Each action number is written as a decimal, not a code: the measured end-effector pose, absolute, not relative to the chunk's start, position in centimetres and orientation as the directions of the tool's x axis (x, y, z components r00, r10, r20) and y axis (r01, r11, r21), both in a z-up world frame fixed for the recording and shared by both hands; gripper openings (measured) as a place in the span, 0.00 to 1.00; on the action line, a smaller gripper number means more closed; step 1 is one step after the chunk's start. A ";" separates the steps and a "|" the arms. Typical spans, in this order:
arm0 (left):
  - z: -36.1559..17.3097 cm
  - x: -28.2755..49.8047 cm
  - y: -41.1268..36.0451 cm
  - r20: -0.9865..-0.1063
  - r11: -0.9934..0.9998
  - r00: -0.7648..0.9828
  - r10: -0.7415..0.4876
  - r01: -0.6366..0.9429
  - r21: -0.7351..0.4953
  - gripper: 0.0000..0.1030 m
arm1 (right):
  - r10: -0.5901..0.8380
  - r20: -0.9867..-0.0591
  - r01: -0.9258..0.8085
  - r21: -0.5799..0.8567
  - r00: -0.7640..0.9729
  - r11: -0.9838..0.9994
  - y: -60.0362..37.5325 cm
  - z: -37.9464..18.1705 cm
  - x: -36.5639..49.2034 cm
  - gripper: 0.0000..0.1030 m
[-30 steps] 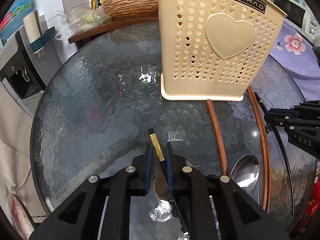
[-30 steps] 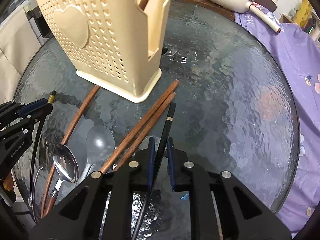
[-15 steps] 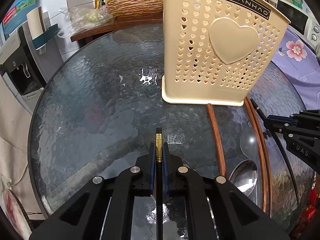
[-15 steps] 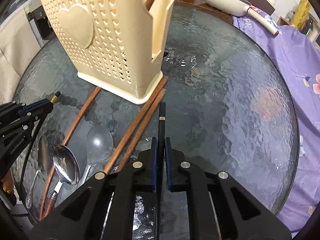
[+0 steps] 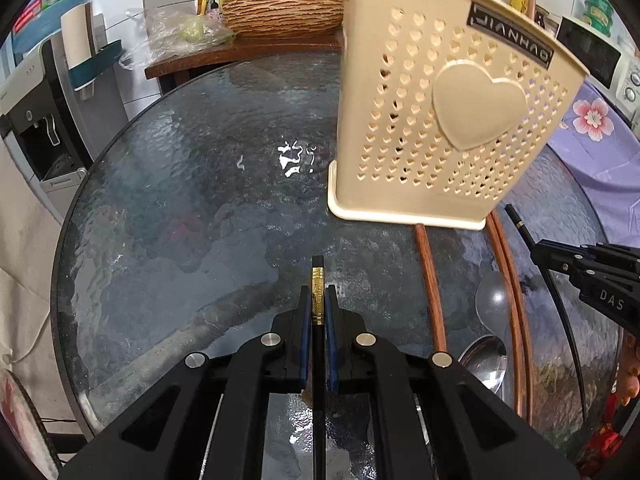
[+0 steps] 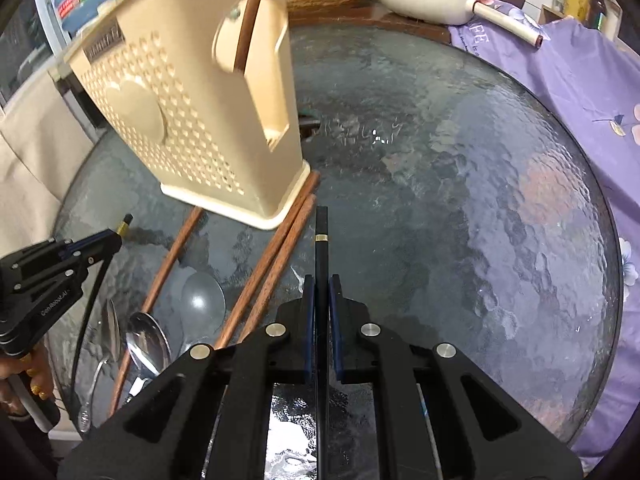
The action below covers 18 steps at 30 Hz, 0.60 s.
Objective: Organize utensils
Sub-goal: 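Lift both black chopsticks up over the cream utensil holder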
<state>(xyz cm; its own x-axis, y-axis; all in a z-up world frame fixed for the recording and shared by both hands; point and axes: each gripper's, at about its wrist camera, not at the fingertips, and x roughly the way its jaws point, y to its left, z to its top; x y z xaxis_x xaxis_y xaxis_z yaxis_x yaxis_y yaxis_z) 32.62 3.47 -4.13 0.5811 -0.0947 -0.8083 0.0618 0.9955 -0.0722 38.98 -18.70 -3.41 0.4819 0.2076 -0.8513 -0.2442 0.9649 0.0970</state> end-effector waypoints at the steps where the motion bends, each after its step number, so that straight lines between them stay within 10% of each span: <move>1: -4.0 32.6 3.6 -0.806 0.995 0.585 -0.096 0.061 -0.075 0.06 | 0.222 -0.841 -0.242 0.112 0.494 0.964 -19.0 -3.1 38.9 0.07; 18: 2.0 30.5 3.7 -0.707 0.988 0.691 -0.152 0.093 -0.122 0.06 | 0.382 -0.670 -0.281 0.259 0.637 0.924 -22.3 3.1 35.8 0.07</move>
<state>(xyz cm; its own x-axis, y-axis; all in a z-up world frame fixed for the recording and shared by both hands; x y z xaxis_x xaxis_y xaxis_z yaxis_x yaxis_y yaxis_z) 30.49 3.67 1.96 0.6908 -0.1521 -0.7068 0.0925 0.9882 -0.1222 35.77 -22.34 3.09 0.6365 0.3820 -0.6700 -0.2814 0.9239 0.2594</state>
